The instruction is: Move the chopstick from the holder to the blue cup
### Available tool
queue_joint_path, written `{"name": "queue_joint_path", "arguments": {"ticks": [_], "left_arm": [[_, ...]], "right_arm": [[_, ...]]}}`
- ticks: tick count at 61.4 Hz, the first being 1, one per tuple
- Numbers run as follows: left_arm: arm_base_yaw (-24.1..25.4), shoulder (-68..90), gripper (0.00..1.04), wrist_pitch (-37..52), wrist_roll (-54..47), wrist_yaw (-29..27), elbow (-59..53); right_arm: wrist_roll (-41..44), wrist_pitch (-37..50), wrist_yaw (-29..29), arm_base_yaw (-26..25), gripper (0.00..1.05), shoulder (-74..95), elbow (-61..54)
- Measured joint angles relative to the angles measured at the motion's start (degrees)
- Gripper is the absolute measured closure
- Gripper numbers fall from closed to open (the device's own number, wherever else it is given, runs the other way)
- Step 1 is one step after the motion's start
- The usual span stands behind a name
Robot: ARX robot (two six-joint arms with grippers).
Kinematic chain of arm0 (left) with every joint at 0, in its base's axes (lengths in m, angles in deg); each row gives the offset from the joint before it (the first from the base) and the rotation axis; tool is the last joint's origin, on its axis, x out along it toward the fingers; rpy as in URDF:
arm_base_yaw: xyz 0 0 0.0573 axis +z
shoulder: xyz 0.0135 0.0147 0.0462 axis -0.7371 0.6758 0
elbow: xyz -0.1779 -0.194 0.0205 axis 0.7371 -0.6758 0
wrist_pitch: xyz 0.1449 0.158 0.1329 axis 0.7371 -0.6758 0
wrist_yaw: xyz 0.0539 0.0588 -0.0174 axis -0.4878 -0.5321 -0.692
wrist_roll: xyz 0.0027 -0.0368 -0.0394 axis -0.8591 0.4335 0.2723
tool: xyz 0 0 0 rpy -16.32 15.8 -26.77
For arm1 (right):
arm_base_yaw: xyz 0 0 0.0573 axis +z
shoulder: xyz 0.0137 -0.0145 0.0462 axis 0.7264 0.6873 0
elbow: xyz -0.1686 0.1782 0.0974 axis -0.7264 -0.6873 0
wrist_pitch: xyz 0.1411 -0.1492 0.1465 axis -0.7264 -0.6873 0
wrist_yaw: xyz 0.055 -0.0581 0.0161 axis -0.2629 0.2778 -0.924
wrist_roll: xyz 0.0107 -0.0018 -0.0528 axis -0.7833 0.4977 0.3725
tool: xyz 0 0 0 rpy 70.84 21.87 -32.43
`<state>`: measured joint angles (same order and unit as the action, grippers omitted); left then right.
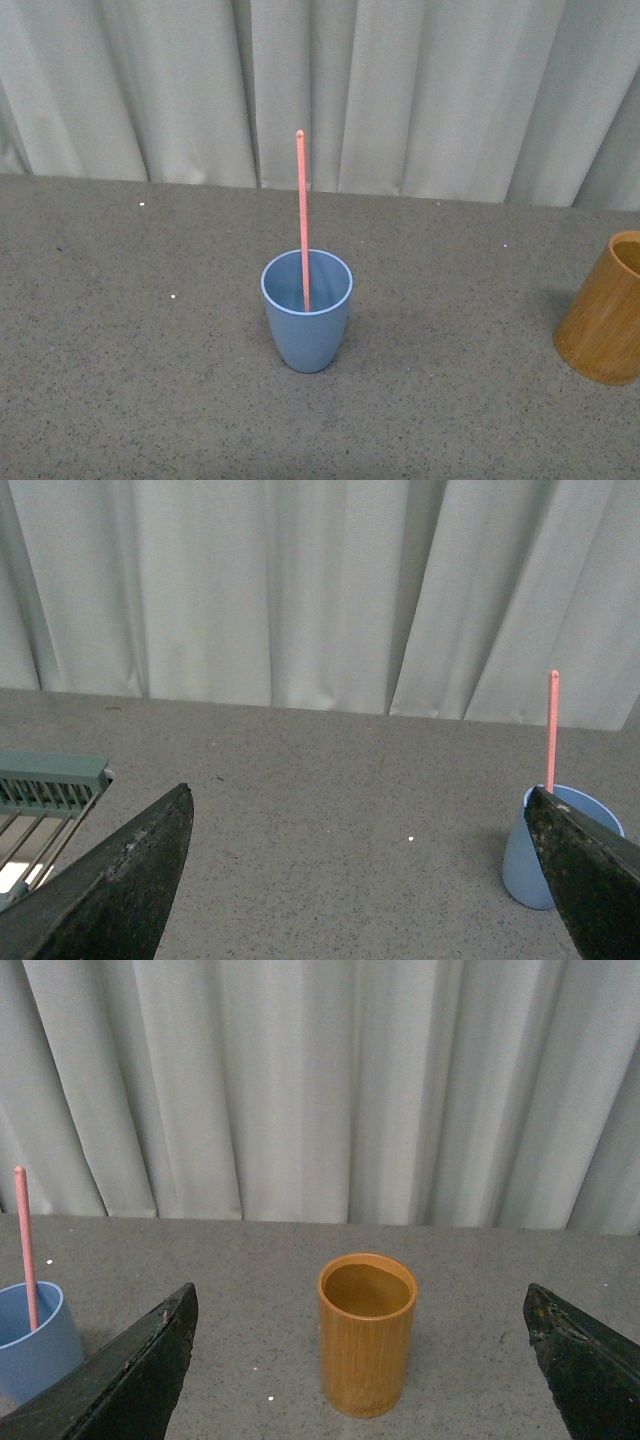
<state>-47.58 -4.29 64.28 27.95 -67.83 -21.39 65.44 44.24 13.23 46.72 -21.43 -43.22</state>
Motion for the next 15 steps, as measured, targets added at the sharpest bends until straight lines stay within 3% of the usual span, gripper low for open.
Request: {"name": "queue_joint_path", "arguments": {"ticks": [15], "left_arm": [[0.0,0.0,0.07,0.0,-0.02,0.0,0.0]], "right_arm": [[0.0,0.0,0.0,0.0,0.1,0.0,0.0]]}}
